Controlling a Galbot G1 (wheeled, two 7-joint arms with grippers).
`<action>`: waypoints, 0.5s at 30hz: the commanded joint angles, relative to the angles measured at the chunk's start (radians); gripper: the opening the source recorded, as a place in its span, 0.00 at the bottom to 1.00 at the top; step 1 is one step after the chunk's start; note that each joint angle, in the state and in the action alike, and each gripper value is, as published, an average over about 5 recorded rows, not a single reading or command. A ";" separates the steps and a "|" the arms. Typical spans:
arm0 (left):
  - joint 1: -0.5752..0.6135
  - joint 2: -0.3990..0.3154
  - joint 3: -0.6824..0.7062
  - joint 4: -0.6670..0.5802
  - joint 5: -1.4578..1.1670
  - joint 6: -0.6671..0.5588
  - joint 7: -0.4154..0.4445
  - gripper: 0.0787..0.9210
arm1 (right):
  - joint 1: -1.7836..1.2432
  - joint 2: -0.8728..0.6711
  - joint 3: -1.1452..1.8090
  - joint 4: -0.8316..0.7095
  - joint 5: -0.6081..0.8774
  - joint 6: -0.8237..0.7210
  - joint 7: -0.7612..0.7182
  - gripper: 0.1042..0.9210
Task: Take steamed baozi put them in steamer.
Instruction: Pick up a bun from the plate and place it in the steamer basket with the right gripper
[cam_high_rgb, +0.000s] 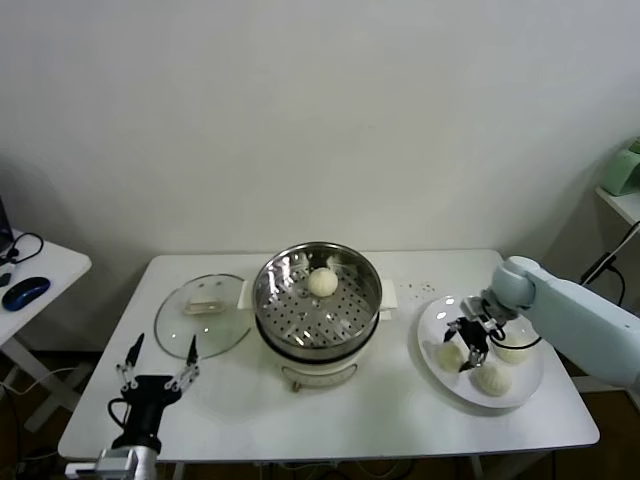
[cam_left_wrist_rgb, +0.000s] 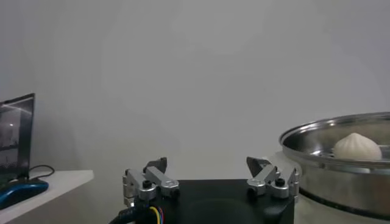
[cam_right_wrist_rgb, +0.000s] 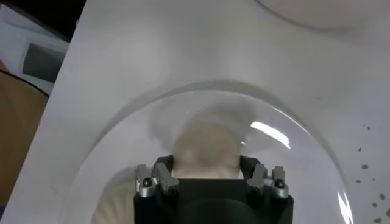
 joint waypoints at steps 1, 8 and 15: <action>0.004 0.000 -0.001 -0.008 0.001 -0.001 0.000 0.88 | 0.222 -0.043 -0.167 0.041 0.251 -0.068 0.003 0.73; 0.005 0.003 -0.001 -0.020 0.002 -0.001 0.001 0.88 | 0.676 0.008 -0.520 0.027 0.571 -0.107 -0.006 0.73; 0.001 0.008 0.012 -0.034 0.012 0.003 0.002 0.88 | 0.976 0.150 -0.769 0.005 0.874 -0.147 -0.023 0.73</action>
